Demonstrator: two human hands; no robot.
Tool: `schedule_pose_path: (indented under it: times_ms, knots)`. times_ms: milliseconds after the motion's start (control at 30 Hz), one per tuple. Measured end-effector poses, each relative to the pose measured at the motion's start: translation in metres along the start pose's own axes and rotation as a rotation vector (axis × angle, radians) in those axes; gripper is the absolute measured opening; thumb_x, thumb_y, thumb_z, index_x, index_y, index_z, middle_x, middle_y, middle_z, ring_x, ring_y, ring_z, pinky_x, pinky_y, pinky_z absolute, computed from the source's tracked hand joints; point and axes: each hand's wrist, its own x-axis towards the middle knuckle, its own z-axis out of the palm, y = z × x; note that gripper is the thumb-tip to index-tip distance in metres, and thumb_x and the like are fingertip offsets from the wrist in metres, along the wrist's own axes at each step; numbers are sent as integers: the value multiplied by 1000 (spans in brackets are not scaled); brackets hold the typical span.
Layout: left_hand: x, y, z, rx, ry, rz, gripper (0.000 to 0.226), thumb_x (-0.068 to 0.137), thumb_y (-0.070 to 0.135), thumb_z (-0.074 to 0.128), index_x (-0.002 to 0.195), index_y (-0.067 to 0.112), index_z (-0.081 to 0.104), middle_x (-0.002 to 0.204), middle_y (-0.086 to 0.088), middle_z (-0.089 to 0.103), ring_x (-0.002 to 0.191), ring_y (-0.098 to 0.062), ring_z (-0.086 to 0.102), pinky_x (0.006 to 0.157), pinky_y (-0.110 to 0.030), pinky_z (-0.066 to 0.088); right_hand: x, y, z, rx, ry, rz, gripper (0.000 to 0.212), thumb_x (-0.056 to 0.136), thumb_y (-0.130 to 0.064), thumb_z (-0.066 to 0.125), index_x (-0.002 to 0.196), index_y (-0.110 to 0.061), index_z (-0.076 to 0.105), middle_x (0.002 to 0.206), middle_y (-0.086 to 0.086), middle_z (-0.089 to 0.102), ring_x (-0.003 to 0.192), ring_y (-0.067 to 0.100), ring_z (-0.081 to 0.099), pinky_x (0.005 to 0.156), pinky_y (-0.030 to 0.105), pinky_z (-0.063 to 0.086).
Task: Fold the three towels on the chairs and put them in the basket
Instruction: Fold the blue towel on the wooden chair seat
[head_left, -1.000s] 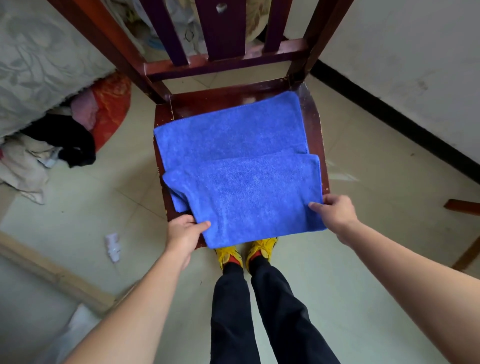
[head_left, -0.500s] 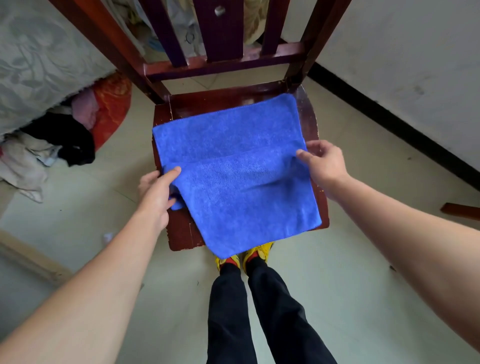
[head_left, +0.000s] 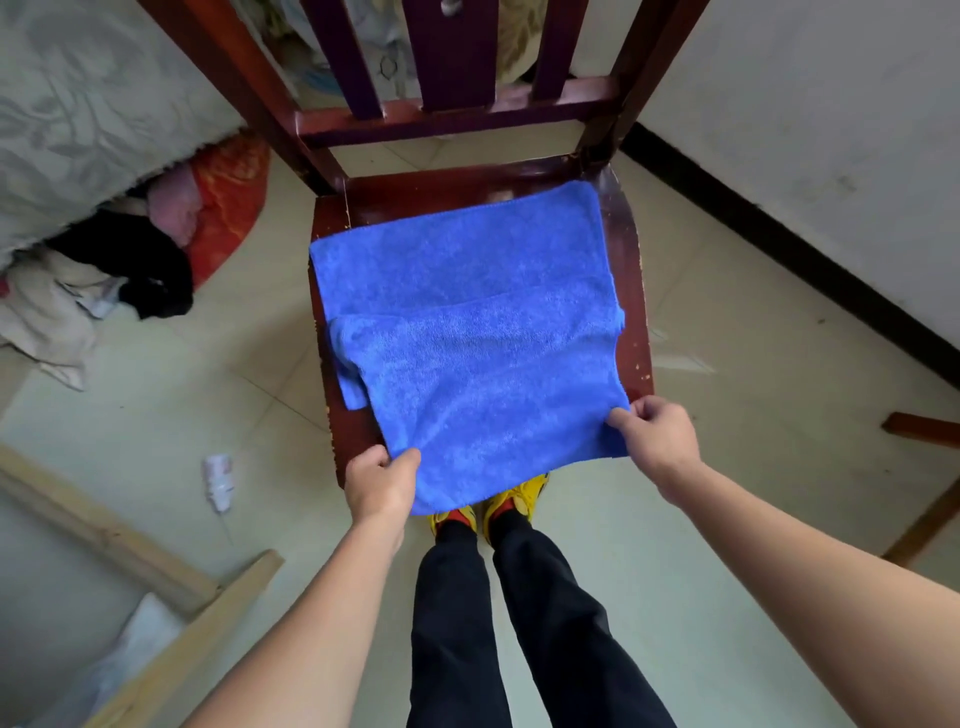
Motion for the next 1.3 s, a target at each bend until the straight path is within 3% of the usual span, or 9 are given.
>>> schedule_pose_path:
  times_ms: [133,200,267,367,500,567,833,1033,1300]
  knots:
    - [-13,0,-19,-240,-85,-109,31,72,1,62,60,14,36,72,-10,35,68,-24,32,56,-30,25,-15,-9,-6,217,-16,-11,22,80,-8,62,69,-14,43,63,9,51,55,24,52,55,40,50]
    - [-23,-1,-31,-336,-130,-171,28,76,-1,65,64,11,43,75,-13,50,68,-24,49,58,-31,37,-29,-13,-13,241,-20,-14,20,81,-3,60,72,-12,44,61,11,54,45,22,52,49,34,46]
    - [-39,1,-42,-417,-210,-261,21,81,-7,60,70,8,49,69,-14,60,56,-23,58,52,-27,46,-43,-15,-19,274,-20,-18,21,81,0,59,72,-11,44,58,12,55,36,19,49,44,28,41]
    - [-60,3,-57,-459,-319,-389,16,84,-9,53,75,4,53,53,-9,55,32,-12,49,37,-18,45,-63,-12,-27,310,-37,-20,22,81,3,59,73,-11,43,59,12,54,35,18,45,42,26,38]
    - [-88,-2,-77,-542,-487,-363,24,84,-2,41,94,5,61,82,-10,71,60,-20,69,52,-26,51,-94,6,-33,362,-31,-33,22,81,3,60,74,-11,44,58,10,52,33,16,44,42,25,38]
    - [-103,-12,-88,-611,-556,-316,32,84,1,33,95,8,62,81,-5,74,62,-19,70,51,-24,50,-111,23,-32,401,-17,-37,20,81,2,60,76,-11,46,58,10,52,32,14,43,39,23,38]
    - [-124,-76,-107,-639,-378,-190,16,80,-5,50,79,8,58,71,-8,69,52,-18,66,44,-20,49,-174,95,-31,547,12,-14,23,84,1,61,80,-15,45,60,9,49,28,11,42,36,17,38]
    - [-150,-124,-106,-375,-121,-101,19,74,-6,70,71,5,54,75,-12,57,35,-15,37,34,-14,25,-206,134,-50,524,56,-50,20,85,0,61,87,-14,46,62,8,52,33,13,43,41,22,41]
    - [-176,-178,-117,-149,-25,-98,17,77,-3,69,69,9,61,85,-11,61,50,-18,38,37,-17,24,-225,182,-63,466,63,-17,20,84,2,60,90,-13,48,62,10,52,38,18,43,43,24,40]
